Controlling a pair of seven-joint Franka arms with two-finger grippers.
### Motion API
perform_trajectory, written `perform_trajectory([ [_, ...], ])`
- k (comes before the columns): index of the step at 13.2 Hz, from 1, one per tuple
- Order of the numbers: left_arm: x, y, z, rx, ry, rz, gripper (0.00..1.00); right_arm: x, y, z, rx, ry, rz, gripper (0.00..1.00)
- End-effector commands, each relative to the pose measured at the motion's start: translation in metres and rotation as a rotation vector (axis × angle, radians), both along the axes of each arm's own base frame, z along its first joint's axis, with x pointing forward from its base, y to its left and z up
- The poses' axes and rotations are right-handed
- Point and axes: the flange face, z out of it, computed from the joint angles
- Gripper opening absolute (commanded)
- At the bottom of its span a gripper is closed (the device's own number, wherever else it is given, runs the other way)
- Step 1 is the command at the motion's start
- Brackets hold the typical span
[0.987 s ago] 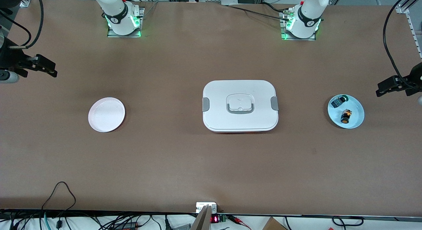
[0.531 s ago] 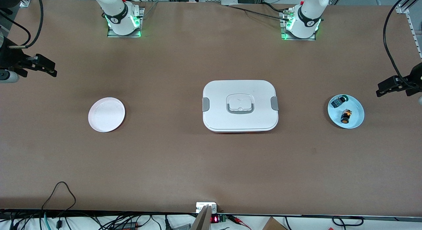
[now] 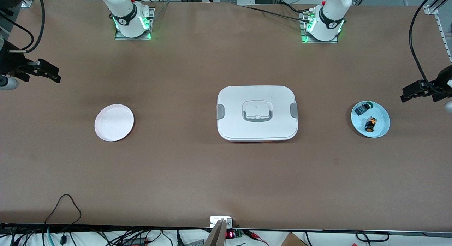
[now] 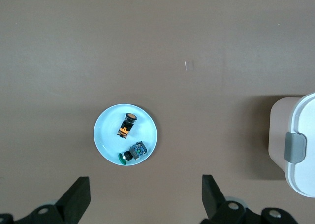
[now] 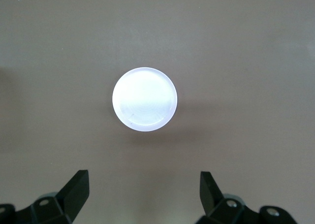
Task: Transfer orange switch to right arm and place
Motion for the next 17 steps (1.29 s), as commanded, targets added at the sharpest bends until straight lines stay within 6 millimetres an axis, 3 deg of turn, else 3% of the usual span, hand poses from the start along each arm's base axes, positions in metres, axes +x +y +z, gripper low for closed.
perform_trajectory([
  [1,0.004,-0.002,-0.012,0.008,0.039,-0.001,1.00,-0.006,0.001,0.003,0.012,0.006,-0.012,1.00],
  [3,0.008,0.003,-0.039,0.006,0.108,0.064,1.00,-0.006,0.005,0.003,0.012,0.006,-0.006,1.00],
  [8,-0.002,0.012,-0.064,0.047,0.209,0.328,0.99,-0.004,0.004,0.002,0.014,0.000,-0.007,1.00],
  [11,0.003,0.024,-0.097,0.116,0.256,0.433,0.99,0.002,0.003,-0.006,0.014,0.007,-0.004,1.00],
  [14,0.007,0.028,-0.129,0.118,0.214,0.480,0.98,0.004,0.005,-0.010,0.016,0.013,-0.002,1.00],
  [17,0.010,0.054,-0.167,0.102,0.125,0.502,0.98,0.009,0.007,-0.023,0.010,0.035,0.003,1.00],
])
